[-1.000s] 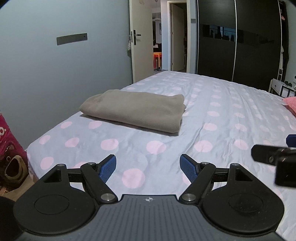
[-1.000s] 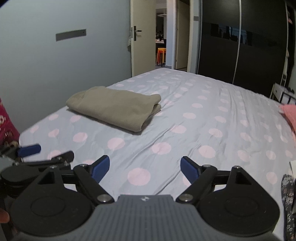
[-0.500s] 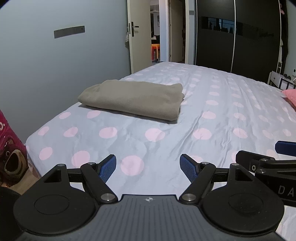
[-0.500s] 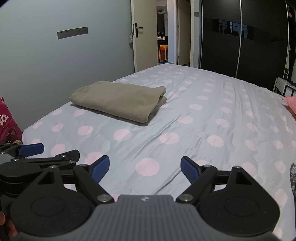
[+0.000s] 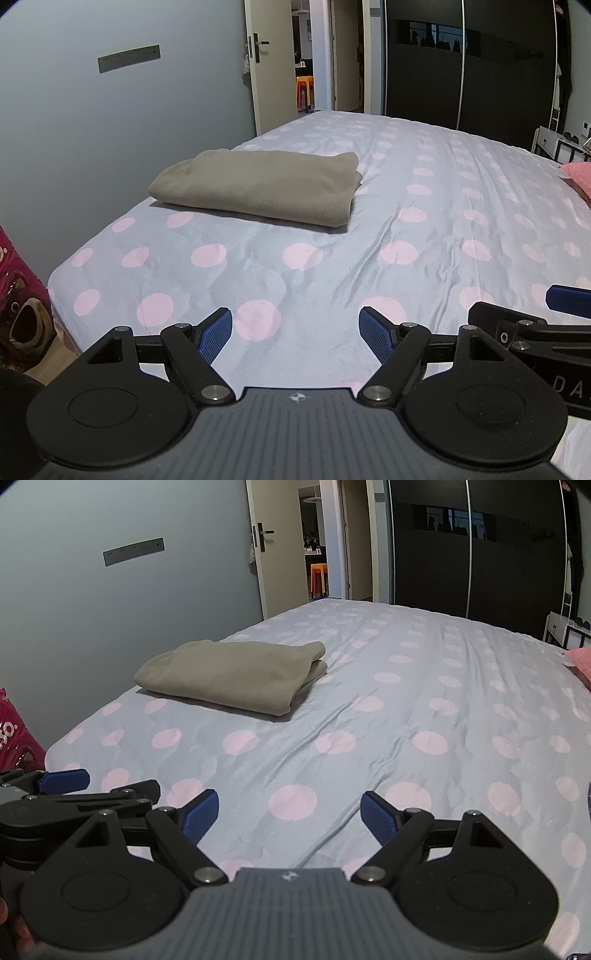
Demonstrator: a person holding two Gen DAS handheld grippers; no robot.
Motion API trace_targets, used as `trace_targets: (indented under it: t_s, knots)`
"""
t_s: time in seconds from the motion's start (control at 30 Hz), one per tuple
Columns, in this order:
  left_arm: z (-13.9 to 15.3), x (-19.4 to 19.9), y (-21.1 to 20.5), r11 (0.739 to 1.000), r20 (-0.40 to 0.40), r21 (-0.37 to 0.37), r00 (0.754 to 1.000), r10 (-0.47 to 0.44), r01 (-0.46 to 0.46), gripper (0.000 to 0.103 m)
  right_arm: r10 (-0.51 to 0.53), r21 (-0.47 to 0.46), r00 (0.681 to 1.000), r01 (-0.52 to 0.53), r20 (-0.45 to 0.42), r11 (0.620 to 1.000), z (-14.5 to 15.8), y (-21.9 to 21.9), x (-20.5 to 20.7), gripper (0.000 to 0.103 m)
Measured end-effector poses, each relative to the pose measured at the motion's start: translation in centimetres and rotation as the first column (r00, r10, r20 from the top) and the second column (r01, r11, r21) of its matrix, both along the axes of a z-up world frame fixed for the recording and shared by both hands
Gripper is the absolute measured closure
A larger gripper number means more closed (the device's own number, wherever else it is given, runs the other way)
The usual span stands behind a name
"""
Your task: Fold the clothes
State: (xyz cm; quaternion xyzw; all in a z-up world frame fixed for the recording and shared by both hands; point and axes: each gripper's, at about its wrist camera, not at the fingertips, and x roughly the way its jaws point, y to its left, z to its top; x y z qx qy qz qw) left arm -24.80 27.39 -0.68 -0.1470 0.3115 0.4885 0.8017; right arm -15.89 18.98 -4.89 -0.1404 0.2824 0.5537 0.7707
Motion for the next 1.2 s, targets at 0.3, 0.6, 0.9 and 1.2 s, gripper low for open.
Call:
trace_targets:
  t_s: [0.3, 0.6, 0.9, 1.2]
  knots:
    - [-0.01, 0.10, -0.16, 1.000, -0.006, 0.006, 1.000, 0.000, 0.000, 0.028, 0.004, 0.000, 1.000, -0.004, -0.007, 1.000, -0.10, -0.22, 0.24, 0.017]
    - [0.00, 0.06, -0.33, 1.000, -0.007, 0.010, 1.000, 0.001, -0.001, 0.029, 0.016, -0.007, 1.000, -0.016, 0.004, 1.000, -0.46, -0.42, 0.06, 0.018]
    - [-0.01, -0.11, -0.21, 1.000, -0.008, 0.008, 1.000, 0.000, 0.000, 0.029, 0.021, -0.010, 1.000, -0.021, 0.003, 1.000, -0.59, -0.35, 0.18, 0.018]
    - [-0.05, -0.19, -0.33, 1.000, -0.009, 0.014, 1.000, 0.000, 0.000, 0.030, 0.029, -0.008, 1.000, -0.029, 0.003, 1.000, -0.77, -0.45, 0.35, 0.018]
